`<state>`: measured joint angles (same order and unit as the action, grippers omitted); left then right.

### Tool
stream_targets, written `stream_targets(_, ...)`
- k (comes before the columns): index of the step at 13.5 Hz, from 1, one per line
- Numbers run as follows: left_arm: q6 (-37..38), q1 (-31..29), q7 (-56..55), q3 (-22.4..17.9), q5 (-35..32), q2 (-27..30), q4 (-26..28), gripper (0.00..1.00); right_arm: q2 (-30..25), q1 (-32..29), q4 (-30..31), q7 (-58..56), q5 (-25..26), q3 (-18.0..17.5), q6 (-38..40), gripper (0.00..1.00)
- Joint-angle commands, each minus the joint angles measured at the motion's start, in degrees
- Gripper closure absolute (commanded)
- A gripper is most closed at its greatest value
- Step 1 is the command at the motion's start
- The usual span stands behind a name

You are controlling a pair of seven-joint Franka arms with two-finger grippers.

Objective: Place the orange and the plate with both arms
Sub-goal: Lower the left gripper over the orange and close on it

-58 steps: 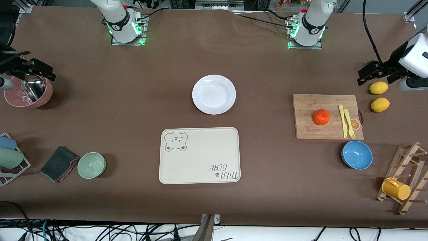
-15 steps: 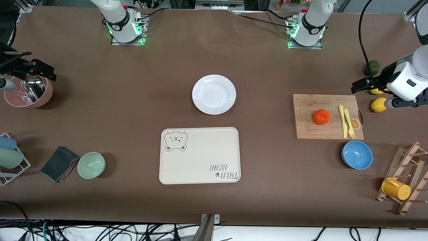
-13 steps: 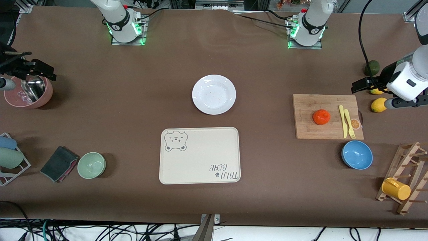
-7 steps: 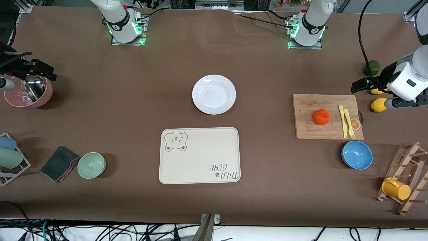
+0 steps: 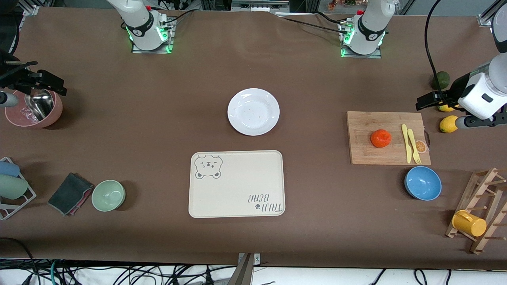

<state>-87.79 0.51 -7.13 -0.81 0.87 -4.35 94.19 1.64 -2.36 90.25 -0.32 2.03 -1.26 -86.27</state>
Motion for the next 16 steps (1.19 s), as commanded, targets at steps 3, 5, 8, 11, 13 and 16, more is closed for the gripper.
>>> stream_targets(3,-0.97,-0.59,0.63,0.19,1.41,0.32,0.73,0.0,-0.76,-0.71,0.72,-0.3,0.08,-0.58,0.22,0.0)
stream_targets(5,-5.87,-0.6,0.63,0.19,1.41,0.49,4.75,0.0,-0.76,-0.71,0.72,-0.3,0.08,-0.58,0.22,0.0)
stream_targets(8,-14.22,-1.3,0.63,0.11,1.32,0.05,11.08,0.0,-0.76,-0.71,0.72,-0.3,0.08,-0.58,0.22,0.0)
stream_targets(11,-20.12,-1.65,0.45,0.11,1.32,-3.1,15.84,0.0,-0.76,-0.71,0.72,-0.3,0.08,-0.58,0.22,0.0)
stream_targets(13,-21.8,-2.44,-0.16,0.19,1.41,-5.48,17.33,0.0,-0.76,-0.71,0.72,-0.3,0.08,-0.58,0.22,0.0)
stream_targets(16,-28.45,-2.35,-0.51,0.19,2.2,-6.63,23.2,0.0,-0.76,-0.71,0.72,-0.3,0.0,-0.67,0.22,0.0)
